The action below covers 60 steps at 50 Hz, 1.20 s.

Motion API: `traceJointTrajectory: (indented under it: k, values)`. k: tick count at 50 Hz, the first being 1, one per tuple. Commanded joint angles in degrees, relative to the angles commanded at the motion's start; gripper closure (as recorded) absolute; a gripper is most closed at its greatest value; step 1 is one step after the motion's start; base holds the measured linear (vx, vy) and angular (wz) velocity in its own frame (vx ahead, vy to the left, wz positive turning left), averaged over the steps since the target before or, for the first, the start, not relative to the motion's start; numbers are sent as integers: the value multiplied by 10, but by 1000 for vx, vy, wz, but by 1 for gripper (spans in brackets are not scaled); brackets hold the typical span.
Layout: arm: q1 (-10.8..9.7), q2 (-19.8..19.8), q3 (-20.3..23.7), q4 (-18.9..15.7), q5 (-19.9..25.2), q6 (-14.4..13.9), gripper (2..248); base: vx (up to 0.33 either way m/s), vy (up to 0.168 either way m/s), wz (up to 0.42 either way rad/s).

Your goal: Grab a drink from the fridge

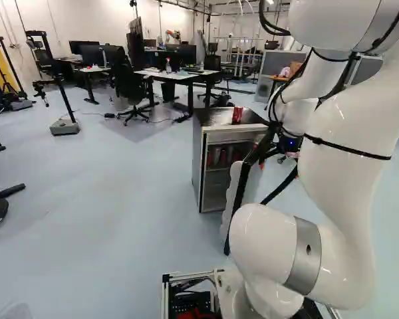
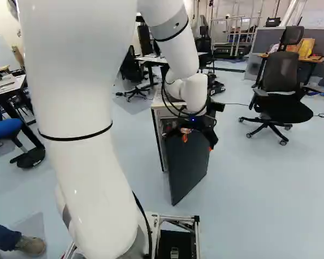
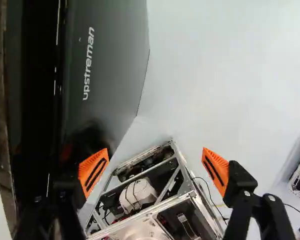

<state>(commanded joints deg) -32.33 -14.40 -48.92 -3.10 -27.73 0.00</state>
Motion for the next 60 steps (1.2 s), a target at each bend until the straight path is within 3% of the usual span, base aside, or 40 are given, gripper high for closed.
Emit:
traceJointTrajectory:
  k: [60]
  values:
    - [98,43,53,-57,162,0,3,0,0,0]
